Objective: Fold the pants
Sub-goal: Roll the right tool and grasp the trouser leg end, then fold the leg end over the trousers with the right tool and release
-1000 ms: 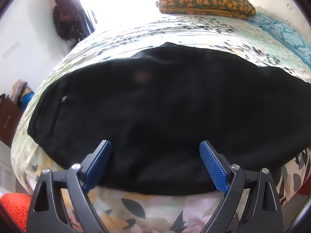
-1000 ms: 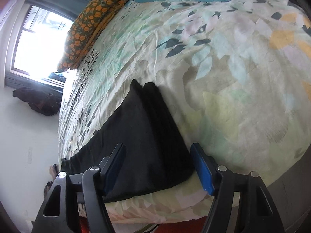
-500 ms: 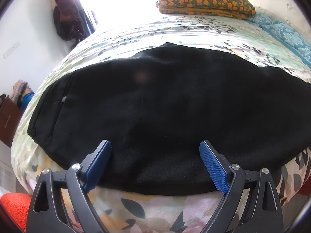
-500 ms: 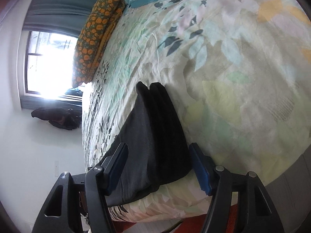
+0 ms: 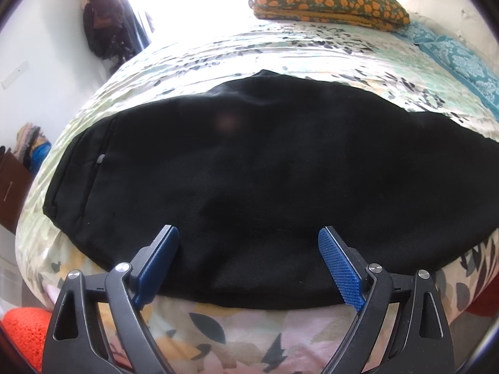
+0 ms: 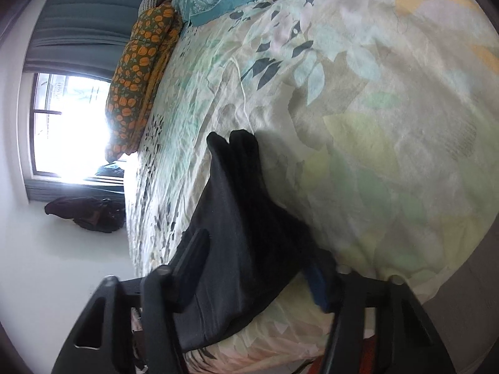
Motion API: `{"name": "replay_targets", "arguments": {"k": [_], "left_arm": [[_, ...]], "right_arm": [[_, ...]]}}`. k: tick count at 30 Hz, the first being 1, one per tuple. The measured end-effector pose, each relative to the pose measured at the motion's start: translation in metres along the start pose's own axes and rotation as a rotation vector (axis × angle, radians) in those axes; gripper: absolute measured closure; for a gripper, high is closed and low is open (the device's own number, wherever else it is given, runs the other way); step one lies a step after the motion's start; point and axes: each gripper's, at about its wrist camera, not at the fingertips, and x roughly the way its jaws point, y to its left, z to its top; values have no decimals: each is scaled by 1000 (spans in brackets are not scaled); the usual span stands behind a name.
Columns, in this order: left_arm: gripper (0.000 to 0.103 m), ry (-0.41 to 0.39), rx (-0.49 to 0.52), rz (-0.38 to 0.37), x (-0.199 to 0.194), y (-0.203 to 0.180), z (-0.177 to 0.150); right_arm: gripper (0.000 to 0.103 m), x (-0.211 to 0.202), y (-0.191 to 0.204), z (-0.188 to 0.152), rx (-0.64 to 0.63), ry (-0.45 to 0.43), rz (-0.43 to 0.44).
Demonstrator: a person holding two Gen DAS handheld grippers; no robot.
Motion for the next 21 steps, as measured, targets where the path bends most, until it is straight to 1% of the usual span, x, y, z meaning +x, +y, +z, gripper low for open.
{"name": "replay_targets", "arguments": {"k": [3, 7, 9, 12, 13, 14, 15, 16, 17, 18, 20, 21], "left_arm": [[11, 0, 13, -31, -6, -6, 2], [11, -45, 31, -124, -25, -25, 10], [11, -62, 70, -173, -32, -46, 12], [11, -43, 160, -251, -30, -86, 9], [11, -21, 202, -259, -26, -100, 6], [11, 23, 265, -250, -18, -117, 0], [11, 48, 308, -248, -13, -128, -4], [10, 45, 327, -246, -14, -133, -8], [11, 31, 320, -261, -19, -132, -8], [11, 38, 304, -288, -22, -129, -7], [11, 44, 246, -360, -28, -112, 0], [11, 32, 205, -370, -31, -99, 5]], "right_arm": [[82, -8, 13, 0, -61, -33, -36], [83, -24, 56, -12, -226, -80, -63], [83, -29, 73, -22, -265, -88, -35], [83, -31, 95, -39, -284, -93, 31], [83, -30, 103, -46, -291, -89, 51], [83, -28, 112, -55, -298, -82, 75], [83, -24, 121, -64, -303, -72, 94], [83, -20, 130, -74, -308, -60, 114], [83, -14, 141, -85, -316, -47, 133], [83, -9, 151, -95, -326, -32, 150], [83, 4, 176, -119, -353, -2, 187], [83, 11, 187, -131, -364, 15, 208]]}}
